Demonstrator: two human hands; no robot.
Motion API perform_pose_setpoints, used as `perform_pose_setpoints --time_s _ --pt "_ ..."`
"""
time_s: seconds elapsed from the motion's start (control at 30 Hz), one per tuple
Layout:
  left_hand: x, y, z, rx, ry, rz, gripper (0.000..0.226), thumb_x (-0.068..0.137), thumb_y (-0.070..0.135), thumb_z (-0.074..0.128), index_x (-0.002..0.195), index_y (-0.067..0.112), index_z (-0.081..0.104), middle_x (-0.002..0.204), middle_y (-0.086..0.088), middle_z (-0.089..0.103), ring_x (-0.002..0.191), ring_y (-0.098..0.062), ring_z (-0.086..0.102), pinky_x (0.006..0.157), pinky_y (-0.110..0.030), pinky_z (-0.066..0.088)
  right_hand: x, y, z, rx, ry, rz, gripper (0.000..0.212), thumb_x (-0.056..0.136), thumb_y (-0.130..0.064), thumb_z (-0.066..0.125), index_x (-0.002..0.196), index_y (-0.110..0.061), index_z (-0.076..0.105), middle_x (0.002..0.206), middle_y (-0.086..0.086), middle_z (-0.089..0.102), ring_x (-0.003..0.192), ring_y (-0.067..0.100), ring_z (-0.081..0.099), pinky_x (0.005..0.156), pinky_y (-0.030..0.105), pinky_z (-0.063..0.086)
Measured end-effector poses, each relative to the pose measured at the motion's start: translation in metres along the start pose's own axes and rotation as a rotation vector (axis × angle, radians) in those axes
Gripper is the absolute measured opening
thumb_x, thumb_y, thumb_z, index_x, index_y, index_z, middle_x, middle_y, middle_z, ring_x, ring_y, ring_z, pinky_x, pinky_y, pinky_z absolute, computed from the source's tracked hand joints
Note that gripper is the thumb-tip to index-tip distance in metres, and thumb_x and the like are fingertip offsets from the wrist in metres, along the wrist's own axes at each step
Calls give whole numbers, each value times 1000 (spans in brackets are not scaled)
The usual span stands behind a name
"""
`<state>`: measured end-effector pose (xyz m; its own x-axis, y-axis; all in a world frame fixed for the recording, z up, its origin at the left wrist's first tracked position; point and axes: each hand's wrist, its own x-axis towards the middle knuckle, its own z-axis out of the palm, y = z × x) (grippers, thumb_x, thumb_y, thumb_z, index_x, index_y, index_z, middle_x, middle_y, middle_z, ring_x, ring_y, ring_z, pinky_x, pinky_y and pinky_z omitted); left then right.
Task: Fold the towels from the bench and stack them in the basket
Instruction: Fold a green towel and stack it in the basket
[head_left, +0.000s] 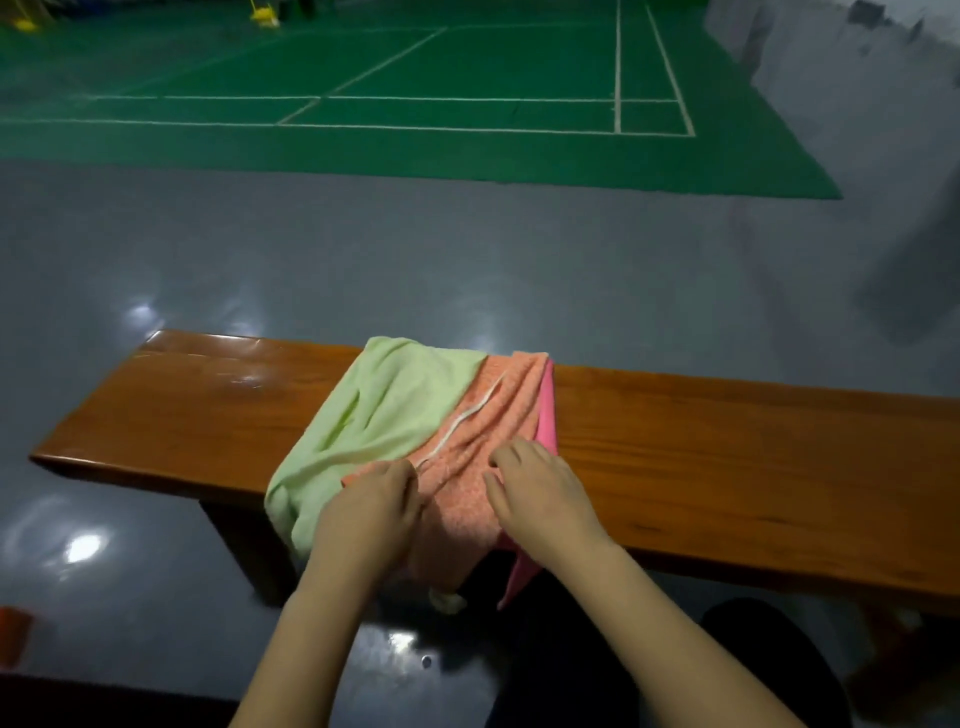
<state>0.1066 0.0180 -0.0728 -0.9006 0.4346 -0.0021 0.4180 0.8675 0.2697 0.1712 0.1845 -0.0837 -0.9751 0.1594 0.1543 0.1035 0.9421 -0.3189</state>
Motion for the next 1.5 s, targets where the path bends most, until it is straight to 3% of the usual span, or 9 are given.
perform_pose_setpoints --time_s 0.1,0.33,0.6,0.8,0.97,1.1,1.2,1.4,1.5 --pt "27 -25 -5 1 47 -49 21 97 30 42 106 17 56 109 -4 61 94 -27 59 71 -36 47 37 -14 11 73 -102 -51 27 99 -27 39 111 -9 55 112 8 55 105 26 50 88 37 39" --pt "81 -59 10 -112 106 -132 33 95 25 50 127 19 52 127 -3 51 106 -25 53 81 -40 49 110 -29 49 76 -187 -34 31 99 -24 40 123 -8 53 119 10 49 112 29 46 93 39 37" --pt "98 -72 24 -114 -5 -276 28 90 38 57 110 19 62 112 -4 54 98 -23 53 81 -39 49 138 -26 66 -49 -218 -37 22 93 -29 53 111 -18 59 118 4 47 113 26 41 91 36 33" --pt "106 -66 -9 -434 294 -302 20 98 25 46 104 8 54 101 -9 57 91 -26 55 78 -40 46 154 -40 41 515 31 39 3 92 -16 54 91 -14 53 89 5 59 92 28 53 77 37 39" --pt "101 -34 -32 -669 360 -168 14 101 26 38 103 11 40 73 0 52 71 -27 51 60 -34 28 164 -53 1 667 193 42 12 94 -15 50 90 -23 43 77 1 54 81 32 56 70 42 43" --pt "92 -20 -46 -579 278 43 37 90 41 58 117 19 45 84 5 56 78 -15 56 69 -32 42 154 -39 -21 625 225 40 2 95 -18 51 96 -17 53 77 0 54 82 34 57 71 42 44" --pt "99 -5 -57 -375 348 185 21 92 34 58 96 13 56 86 -3 53 85 -26 54 70 -37 39 143 -27 -48 560 303 39 9 95 -19 53 99 -12 56 77 3 55 82 35 58 67 39 39" --pt "109 63 -101 -470 476 319 27 89 32 50 96 12 67 93 2 50 88 -24 56 76 -34 44 111 -1 -133 478 623 -9 11 95 -18 54 101 -11 61 78 10 64 69 29 58 59 39 36" --pt "91 95 -95 -502 440 399 27 87 28 52 92 8 71 97 2 51 92 -17 52 82 -26 39 75 22 -143 510 595 16 17 92 -30 56 93 -16 65 76 5 67 72 25 62 62 39 45"
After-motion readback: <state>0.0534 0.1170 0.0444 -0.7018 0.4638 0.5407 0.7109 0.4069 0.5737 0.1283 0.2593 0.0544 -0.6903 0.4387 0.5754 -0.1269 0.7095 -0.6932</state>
